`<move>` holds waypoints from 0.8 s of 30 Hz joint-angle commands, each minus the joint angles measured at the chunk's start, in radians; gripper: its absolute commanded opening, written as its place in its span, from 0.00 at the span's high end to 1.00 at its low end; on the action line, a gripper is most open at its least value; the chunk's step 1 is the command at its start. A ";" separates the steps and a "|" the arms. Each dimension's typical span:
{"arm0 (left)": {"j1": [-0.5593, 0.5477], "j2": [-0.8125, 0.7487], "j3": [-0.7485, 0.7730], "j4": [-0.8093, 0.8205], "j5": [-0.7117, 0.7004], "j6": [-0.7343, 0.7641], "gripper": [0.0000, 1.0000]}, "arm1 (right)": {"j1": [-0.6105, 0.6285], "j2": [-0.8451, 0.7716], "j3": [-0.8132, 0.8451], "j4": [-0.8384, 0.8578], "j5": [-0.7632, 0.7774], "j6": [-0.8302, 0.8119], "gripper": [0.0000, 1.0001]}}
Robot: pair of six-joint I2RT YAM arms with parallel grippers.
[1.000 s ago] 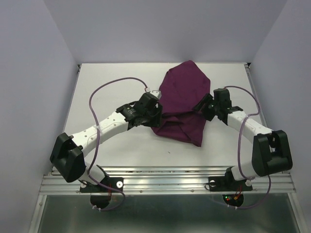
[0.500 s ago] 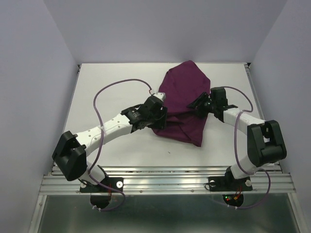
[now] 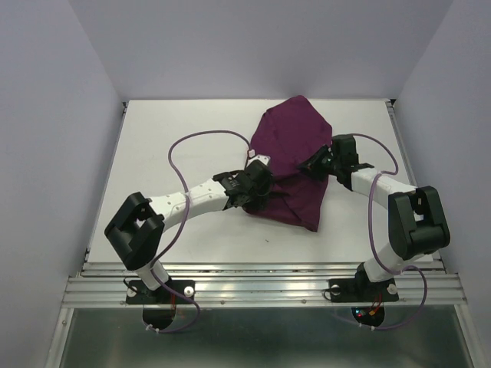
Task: Prepare the surgical pack
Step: Pack the surgical kit at the center of the board.
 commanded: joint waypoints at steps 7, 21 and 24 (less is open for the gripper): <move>-0.005 0.053 0.075 0.007 -0.129 0.017 1.00 | -0.009 -0.067 -0.007 0.040 0.033 -0.009 0.91; -0.006 -0.054 -0.043 0.088 -0.107 0.014 1.00 | -0.045 0.040 0.143 0.037 0.102 -0.104 0.99; -0.008 -0.062 -0.051 0.096 -0.096 0.020 1.00 | -0.046 0.088 0.182 0.037 0.113 -0.124 0.99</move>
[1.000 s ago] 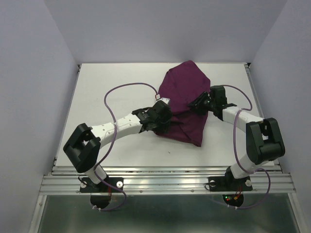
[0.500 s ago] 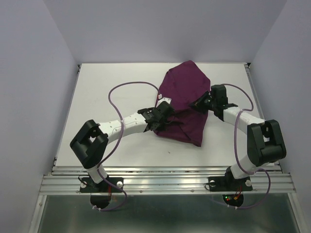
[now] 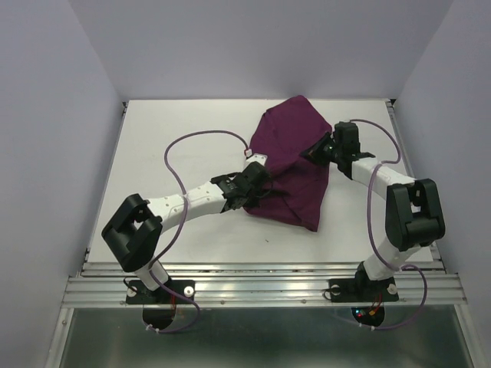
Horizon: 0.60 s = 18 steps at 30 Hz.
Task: Prepare the surgical pack
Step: Pack the surgical kit at the center of the board.
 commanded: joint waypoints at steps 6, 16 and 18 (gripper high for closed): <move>-0.017 -0.074 -0.028 0.055 0.031 0.033 1.00 | -0.033 0.143 0.180 0.034 0.084 -0.109 0.99; -0.037 -0.083 -0.026 0.048 0.127 0.085 0.52 | -0.042 0.198 0.211 0.036 0.108 -0.178 0.98; -0.037 -0.121 -0.009 0.039 0.129 0.088 0.50 | -0.042 0.177 0.202 0.032 0.118 -0.193 0.94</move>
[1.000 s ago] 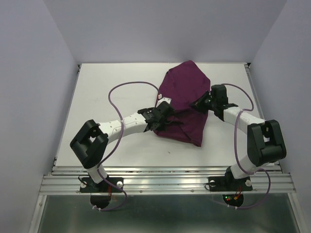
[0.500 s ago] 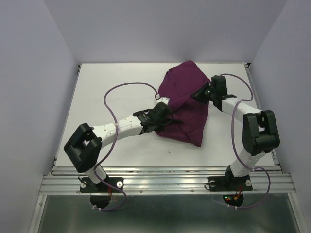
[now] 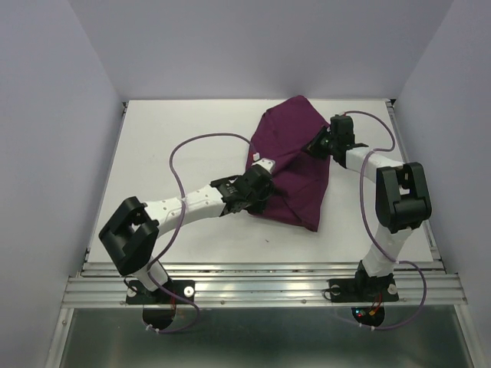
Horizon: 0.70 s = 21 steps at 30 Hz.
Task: Prepare the surgical pack
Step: Pack the surgical kit at the center of the board.
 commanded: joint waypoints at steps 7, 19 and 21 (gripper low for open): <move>0.052 -0.153 0.143 -0.107 -0.076 0.049 0.30 | -0.019 -0.102 -0.022 -0.002 0.123 -0.109 0.65; 0.164 0.031 0.284 -0.118 -0.085 -0.008 0.28 | -0.019 -0.227 -0.080 -0.066 0.100 -0.136 0.44; 0.166 0.036 0.293 -0.091 -0.073 -0.002 0.28 | -0.019 -0.245 -0.110 -0.059 0.033 -0.146 0.45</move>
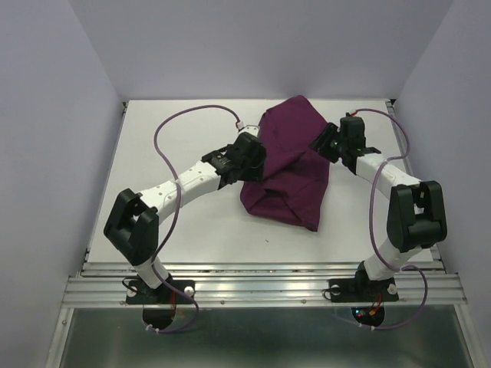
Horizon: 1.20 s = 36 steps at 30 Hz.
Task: Prepare the surgical pack
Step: Pack the surgical kit at the center of the board.
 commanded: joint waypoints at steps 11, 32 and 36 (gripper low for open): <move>0.015 0.062 0.061 0.007 0.084 -0.006 1.00 | 0.174 -0.089 -0.084 0.067 -0.364 -0.099 0.44; 0.023 0.064 0.022 0.009 0.041 -0.037 0.31 | 0.264 -0.011 -0.084 0.108 -0.547 -0.106 0.81; 0.024 0.102 0.036 0.006 0.060 -0.028 0.54 | 0.273 -0.023 -0.094 0.102 -0.583 -0.125 0.84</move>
